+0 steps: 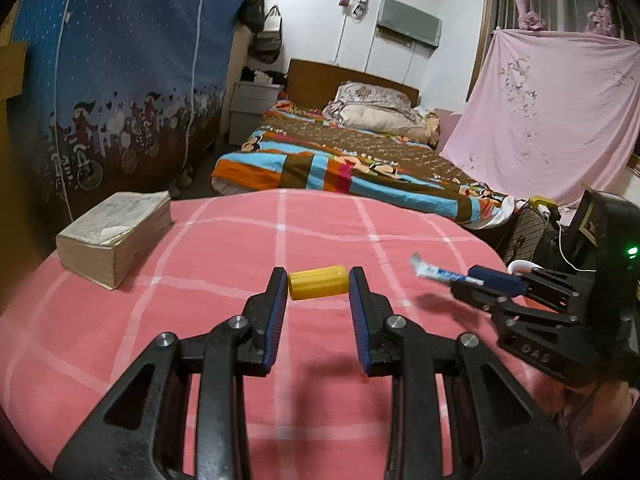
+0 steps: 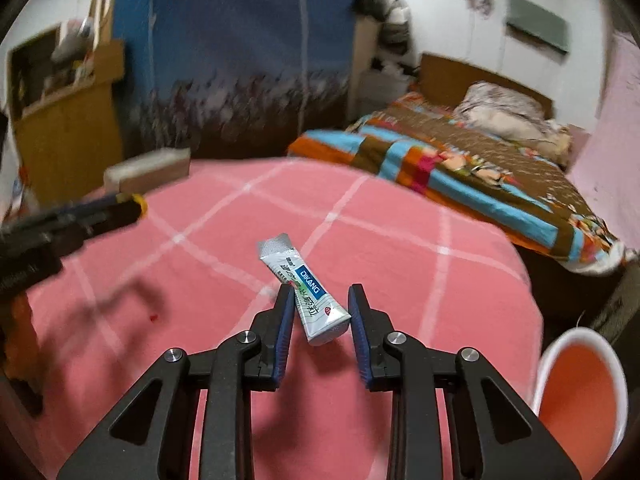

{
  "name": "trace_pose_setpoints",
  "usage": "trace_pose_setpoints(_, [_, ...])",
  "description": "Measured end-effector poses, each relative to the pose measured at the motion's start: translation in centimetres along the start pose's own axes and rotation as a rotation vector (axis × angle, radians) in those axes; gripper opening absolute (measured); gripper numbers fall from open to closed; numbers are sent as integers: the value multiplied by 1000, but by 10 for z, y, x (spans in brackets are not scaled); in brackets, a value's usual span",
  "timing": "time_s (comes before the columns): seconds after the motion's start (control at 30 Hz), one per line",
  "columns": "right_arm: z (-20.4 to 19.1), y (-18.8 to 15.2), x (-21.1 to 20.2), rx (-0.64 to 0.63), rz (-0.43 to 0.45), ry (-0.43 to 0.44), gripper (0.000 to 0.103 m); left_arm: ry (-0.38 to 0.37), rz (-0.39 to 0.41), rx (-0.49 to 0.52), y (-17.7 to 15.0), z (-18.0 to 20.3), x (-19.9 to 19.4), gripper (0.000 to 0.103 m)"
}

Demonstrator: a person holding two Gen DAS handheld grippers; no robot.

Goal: Collect trash
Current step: 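Grasp the white toothpaste tube with the right tool while the left tool holds the yellow cap, then carry the cap and tube over the white bin and open both tools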

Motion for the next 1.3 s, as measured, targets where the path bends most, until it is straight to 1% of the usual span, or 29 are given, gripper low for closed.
trace_pose_setpoints(0.13, [4, 4, -33, 73, 159, -27, 25, -16, 60, 7, 3, 11, -11, 13])
trace_pose_setpoints(0.33, [7, 12, -90, 105, 415, -98, 25, -42, 180, 25, 13, 35, -32, 13])
trace_pose_setpoints(0.4, [8, 13, -107, 97, 482, -138, 25, -55, 221, 50, 19, 47, -38, 13])
trace_pose_setpoints(0.57, [16, 12, -138, 93, 594, -225, 25, -87, 290, 108, 28, 77, -52, 13])
trace_pose_setpoints(0.63, [21, 9, -151, 100, 628, -259, 25, -109, 318, 136, 31, 93, -57, 13])
trace_pose_setpoints(0.77, [35, 1, -172, 121, 675, -319, 25, -155, 345, 173, 34, 119, -63, 13])
trace_pose_setpoints(0.87, [49, -9, -186, 154, 697, -377, 25, -196, 357, 210, 32, 142, -66, 13])
trace_pose_setpoints(0.97, [62, -19, -199, 186, 707, -417, 25, -237, 371, 251, 30, 168, -67, 13])
trace_pose_setpoints(1.13, [84, -36, -215, 224, 723, -479, 25, -299, 367, 295, 25, 206, -68, 13])
trace_pose_setpoints(1.3, [102, -52, -230, 266, 736, -529, 25, -349, 354, 329, 15, 237, -67, 13])
Point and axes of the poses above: each gripper's, at about its wrist camera, not at the fingertips, and x roughly the way its jaws point, z to its right, y to its top, the point moved 6 cm from there along x, roughly the way its jaws point, and after that the axes turned 12 degrees about y, right-handed, at the moved point
